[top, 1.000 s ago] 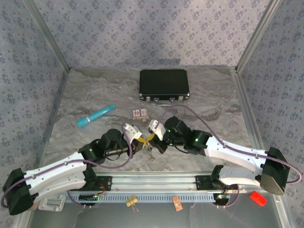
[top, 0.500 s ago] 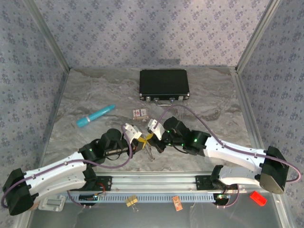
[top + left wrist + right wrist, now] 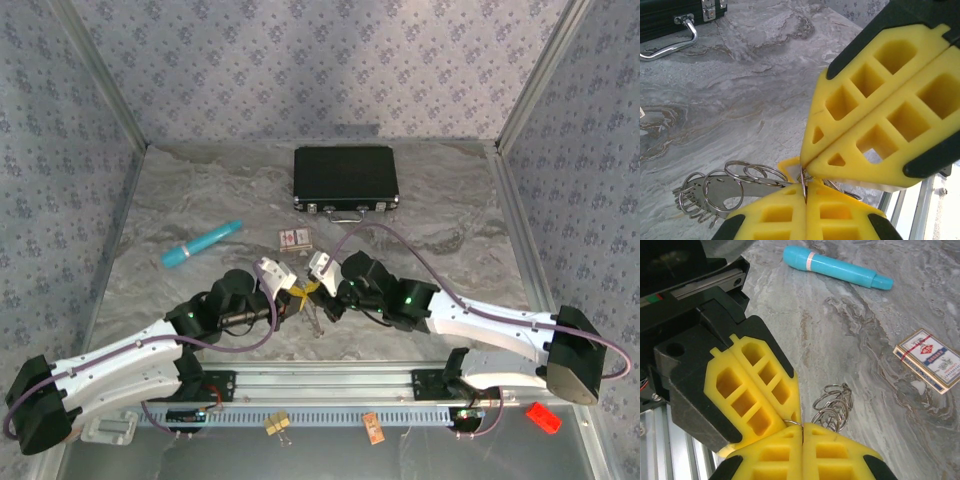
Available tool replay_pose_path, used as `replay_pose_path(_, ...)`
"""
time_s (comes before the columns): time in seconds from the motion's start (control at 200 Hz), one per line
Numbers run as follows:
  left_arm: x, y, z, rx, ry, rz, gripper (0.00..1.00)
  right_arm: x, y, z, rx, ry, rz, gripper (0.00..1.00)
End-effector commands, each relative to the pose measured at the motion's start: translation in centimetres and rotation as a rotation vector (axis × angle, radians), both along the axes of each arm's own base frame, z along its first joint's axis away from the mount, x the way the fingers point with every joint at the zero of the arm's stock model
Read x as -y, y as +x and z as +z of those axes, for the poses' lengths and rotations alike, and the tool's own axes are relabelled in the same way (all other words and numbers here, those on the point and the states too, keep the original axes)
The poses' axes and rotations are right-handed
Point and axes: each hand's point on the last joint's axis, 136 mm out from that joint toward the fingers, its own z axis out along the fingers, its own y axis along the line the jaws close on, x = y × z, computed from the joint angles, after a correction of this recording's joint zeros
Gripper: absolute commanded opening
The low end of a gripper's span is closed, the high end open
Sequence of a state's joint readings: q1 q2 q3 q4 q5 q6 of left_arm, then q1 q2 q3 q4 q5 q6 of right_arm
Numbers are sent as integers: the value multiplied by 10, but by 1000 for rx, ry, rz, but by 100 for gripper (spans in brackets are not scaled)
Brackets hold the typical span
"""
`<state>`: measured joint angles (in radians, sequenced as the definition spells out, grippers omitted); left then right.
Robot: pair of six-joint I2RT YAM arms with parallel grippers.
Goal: Put the keys on the keyring
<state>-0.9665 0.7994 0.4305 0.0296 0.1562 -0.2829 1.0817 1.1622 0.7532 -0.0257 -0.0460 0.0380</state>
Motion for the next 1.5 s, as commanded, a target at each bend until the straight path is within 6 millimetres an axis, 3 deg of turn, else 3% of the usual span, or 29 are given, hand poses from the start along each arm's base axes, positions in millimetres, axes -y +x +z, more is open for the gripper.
replay_pose_path(0.0, 8, -3, 24, 38, -95, -34, 0, 6, 24, 8, 33, 37, -162, 0)
replay_pose_path(0.245, -1, 13, 20, 79, -40, 59, 0, 20, 49, 1, -98, 129, -507, 0)
replay_pose_path(0.455, -8, 25, 17, 132, 19, 112, 0, 23, 52, -13, -244, 183, -660, 0)
replay_pose_path(0.605, -8, 29, 16, 174, 40, 115, 0, 13, 46, -11, -298, 220, -639, 0)
replay_pose_path(0.76, -8, 28, 14, 180, 33, 109, 0, 18, 44, -15, -292, 206, -614, 0)
replay_pose_path(0.984, -8, 23, 9, 191, 29, 78, 0, 9, 24, -16, -259, 148, -369, 0)
replay_pose_path(1.034, -8, 21, 6, 196, 41, 65, 0, 17, 26, -22, -257, 95, -373, 0)
replay_pose_path(1.154, -9, 17, -4, 217, 98, 24, 0, 70, 45, -68, -351, -159, -544, 0)
replay_pose_path(1.254, -8, 11, -5, 254, 111, -27, 0, 102, 43, -91, -454, -271, -638, 0)
replay_pose_path(1.494, -1, -7, -10, 331, 139, -185, 0, 124, 27, -128, -627, -362, -692, 0)
